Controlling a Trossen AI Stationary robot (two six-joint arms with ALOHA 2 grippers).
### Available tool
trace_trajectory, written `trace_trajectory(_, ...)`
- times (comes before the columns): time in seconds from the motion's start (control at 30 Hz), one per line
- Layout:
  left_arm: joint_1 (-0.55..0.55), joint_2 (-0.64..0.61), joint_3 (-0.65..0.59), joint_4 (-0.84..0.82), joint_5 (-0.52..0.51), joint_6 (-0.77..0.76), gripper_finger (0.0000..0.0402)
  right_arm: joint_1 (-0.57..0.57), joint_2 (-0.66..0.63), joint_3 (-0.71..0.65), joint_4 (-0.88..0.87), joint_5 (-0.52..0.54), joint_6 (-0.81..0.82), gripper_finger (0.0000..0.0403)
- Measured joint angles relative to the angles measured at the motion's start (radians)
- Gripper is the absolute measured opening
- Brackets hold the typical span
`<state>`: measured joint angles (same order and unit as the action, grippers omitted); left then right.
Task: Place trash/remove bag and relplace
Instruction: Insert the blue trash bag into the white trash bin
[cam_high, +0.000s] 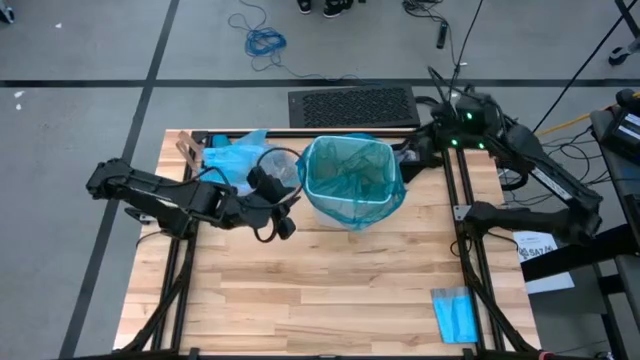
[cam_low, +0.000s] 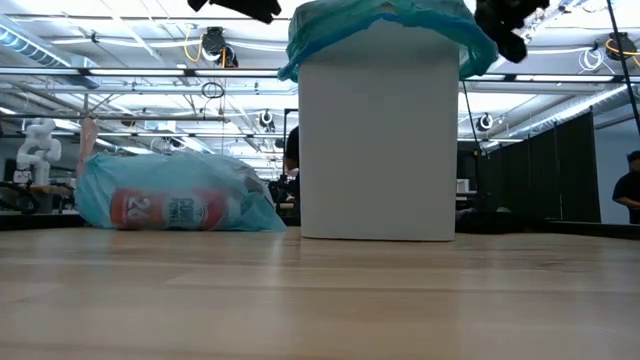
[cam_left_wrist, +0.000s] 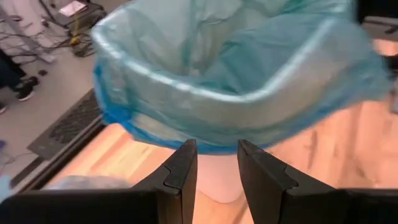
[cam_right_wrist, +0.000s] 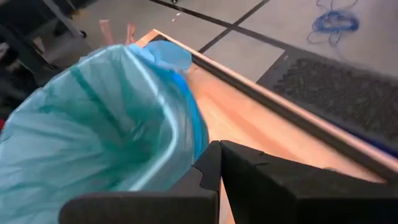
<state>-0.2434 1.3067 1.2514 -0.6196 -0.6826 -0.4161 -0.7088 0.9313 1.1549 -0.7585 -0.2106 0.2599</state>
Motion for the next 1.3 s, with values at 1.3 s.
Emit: trace_trajectory(1.3, 0.263, -0.001, -0.199, 0.364, 0.394, 0.047, 0.0113, 0.252, -0.092, -0.327, 0.212, 0.003, 0.197, 0.0000)
